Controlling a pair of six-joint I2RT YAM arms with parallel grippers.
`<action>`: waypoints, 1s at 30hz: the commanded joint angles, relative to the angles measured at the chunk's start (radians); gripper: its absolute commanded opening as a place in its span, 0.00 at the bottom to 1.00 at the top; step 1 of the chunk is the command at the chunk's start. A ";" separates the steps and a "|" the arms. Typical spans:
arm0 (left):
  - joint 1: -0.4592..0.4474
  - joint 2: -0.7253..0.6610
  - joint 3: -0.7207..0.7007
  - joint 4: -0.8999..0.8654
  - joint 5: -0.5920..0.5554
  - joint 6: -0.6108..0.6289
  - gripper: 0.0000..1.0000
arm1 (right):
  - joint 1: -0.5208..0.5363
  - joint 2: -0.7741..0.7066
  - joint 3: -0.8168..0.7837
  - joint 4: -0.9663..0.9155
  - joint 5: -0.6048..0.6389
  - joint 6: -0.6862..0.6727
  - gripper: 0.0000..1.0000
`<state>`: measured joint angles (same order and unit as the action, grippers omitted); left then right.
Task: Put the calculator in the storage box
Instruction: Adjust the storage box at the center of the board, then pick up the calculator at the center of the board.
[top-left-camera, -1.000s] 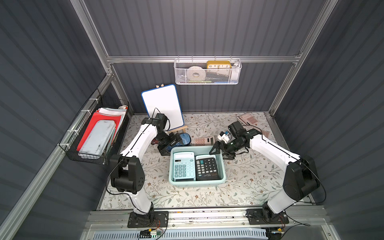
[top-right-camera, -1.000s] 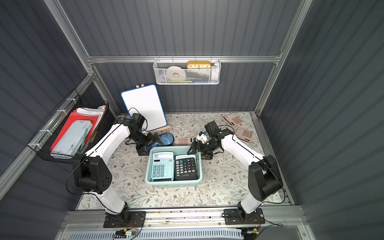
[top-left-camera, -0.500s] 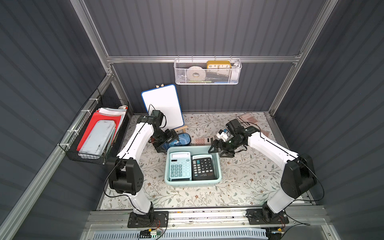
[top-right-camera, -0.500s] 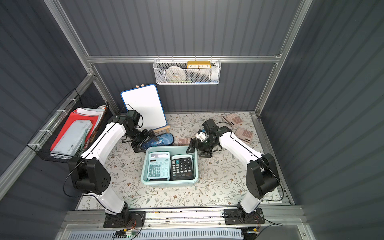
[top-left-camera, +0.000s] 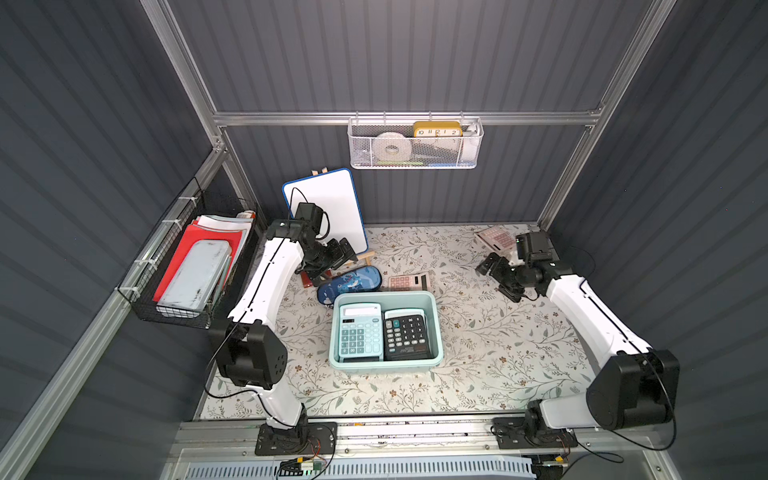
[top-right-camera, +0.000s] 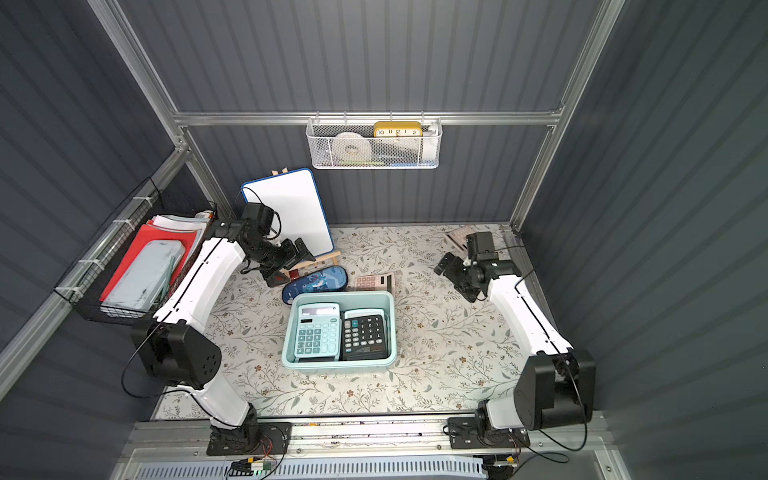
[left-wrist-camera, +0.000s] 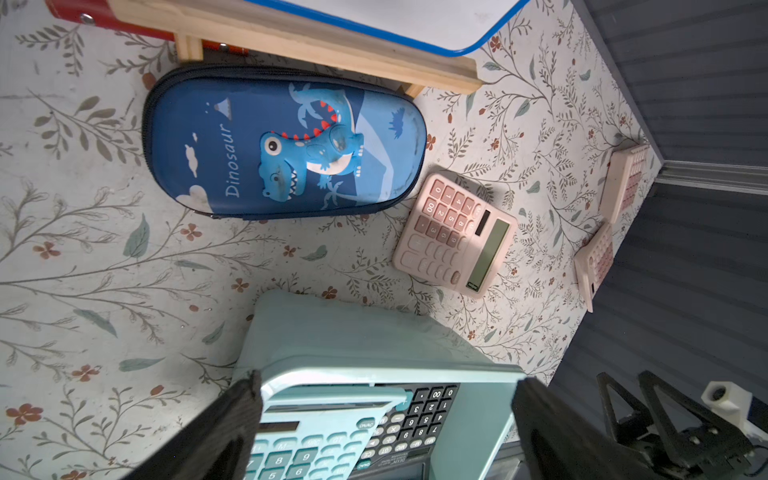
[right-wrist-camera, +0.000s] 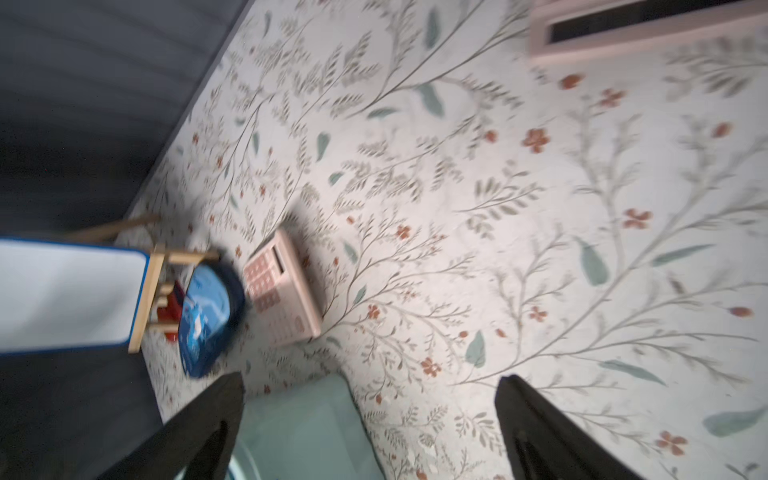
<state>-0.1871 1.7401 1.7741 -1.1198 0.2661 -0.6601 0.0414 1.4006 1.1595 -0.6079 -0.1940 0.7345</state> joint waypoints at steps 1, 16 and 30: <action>-0.016 0.036 0.038 0.039 0.054 0.027 0.99 | -0.068 -0.031 -0.064 0.111 0.067 0.138 0.99; -0.045 0.145 0.161 0.049 0.113 0.031 0.99 | -0.364 0.108 -0.242 0.514 -0.094 0.425 0.89; -0.045 0.176 0.215 0.033 0.111 0.017 0.99 | -0.392 0.326 -0.226 0.776 -0.098 0.604 0.80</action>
<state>-0.2302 1.8977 1.9633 -1.0710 0.3672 -0.6468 -0.3481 1.6993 0.9268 0.0872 -0.2913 1.2793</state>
